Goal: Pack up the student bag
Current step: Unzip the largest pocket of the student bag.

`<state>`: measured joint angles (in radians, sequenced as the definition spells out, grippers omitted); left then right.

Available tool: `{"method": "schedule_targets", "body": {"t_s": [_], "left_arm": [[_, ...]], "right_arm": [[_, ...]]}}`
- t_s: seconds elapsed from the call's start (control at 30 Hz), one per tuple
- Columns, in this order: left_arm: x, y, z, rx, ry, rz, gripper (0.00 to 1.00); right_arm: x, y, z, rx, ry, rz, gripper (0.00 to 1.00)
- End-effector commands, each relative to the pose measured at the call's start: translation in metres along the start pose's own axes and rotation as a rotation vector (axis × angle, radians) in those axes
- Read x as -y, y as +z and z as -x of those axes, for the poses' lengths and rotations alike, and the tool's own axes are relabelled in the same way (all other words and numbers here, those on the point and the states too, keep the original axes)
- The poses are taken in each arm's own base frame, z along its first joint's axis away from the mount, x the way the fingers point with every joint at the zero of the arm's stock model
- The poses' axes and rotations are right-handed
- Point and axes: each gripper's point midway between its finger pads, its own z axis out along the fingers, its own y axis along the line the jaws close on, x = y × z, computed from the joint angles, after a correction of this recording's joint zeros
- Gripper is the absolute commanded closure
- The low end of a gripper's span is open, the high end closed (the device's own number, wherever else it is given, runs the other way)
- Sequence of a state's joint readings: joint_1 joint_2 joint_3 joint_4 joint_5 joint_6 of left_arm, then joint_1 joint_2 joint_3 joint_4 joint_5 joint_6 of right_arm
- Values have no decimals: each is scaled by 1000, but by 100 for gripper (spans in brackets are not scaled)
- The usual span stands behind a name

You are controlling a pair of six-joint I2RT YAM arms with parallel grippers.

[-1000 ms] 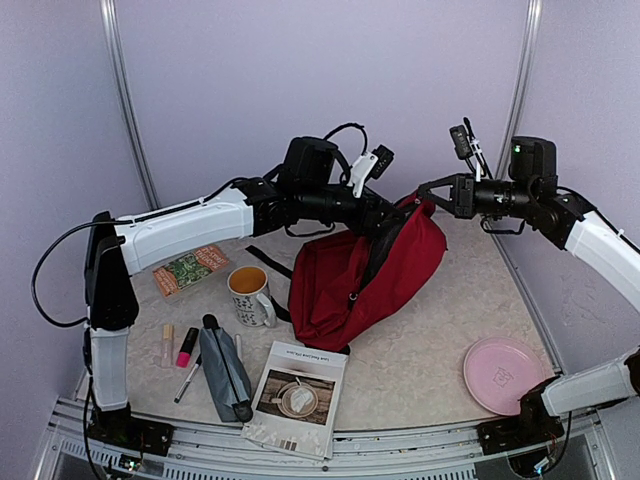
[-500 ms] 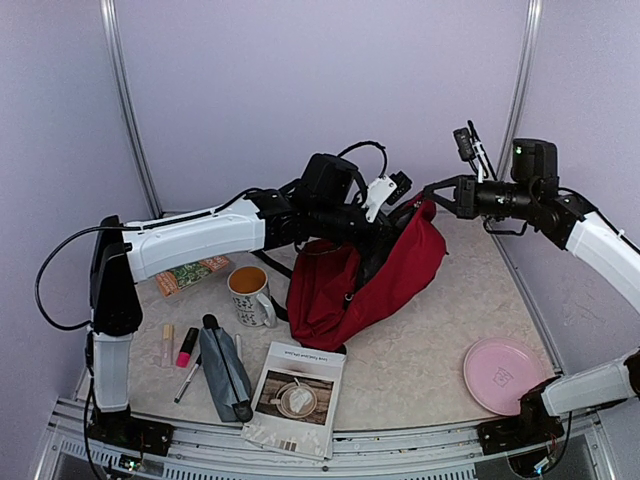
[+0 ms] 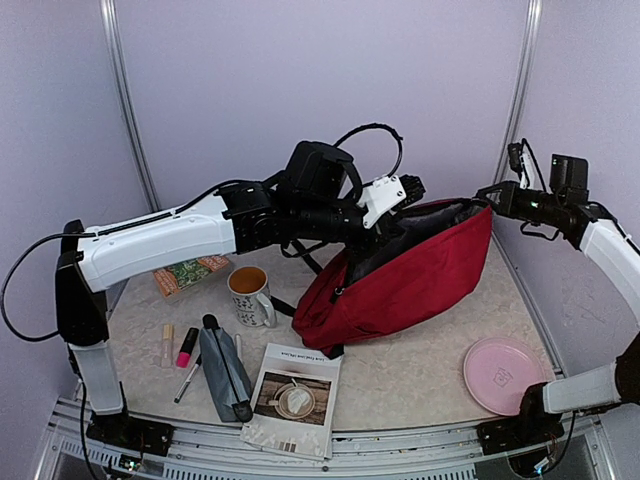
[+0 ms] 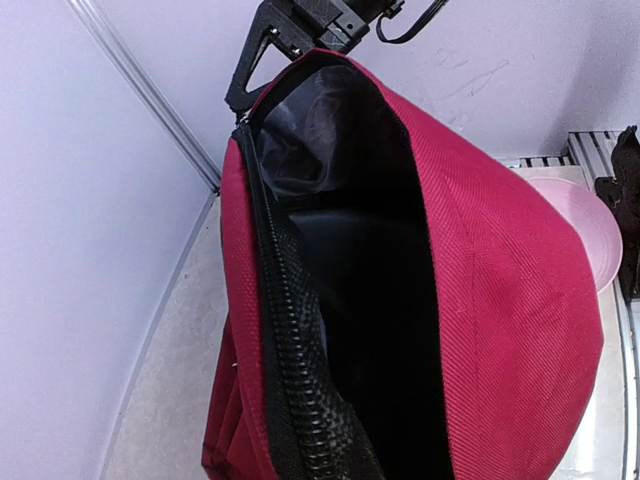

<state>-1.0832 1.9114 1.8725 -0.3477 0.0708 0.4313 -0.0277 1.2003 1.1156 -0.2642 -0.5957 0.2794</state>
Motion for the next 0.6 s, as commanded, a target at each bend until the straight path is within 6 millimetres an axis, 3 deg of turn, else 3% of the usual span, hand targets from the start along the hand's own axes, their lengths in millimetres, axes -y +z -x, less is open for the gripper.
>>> {"method": "schedule_targets", "body": {"t_s": [0.0,0.2,0.33,0.43,0.57], "left_arm": [[-19,-43,43,122,94,85,100],[-36,-55,35,171,56,93,100],[-46,-43,-8,114,-7,70,99],[-22,-40,-33,62,-31,-32,84],[39,-60,-27,99,74,-176,38]], "right_arm": [[23,-20,24,85,-26,-79,100],[-24,-29,37,81,-93,114,100],[-86,-34,26,80,-155,298,100],[-126,-34,6,46,-178,409,100],[-161,-44,-2,40,-213,474,100]]}}
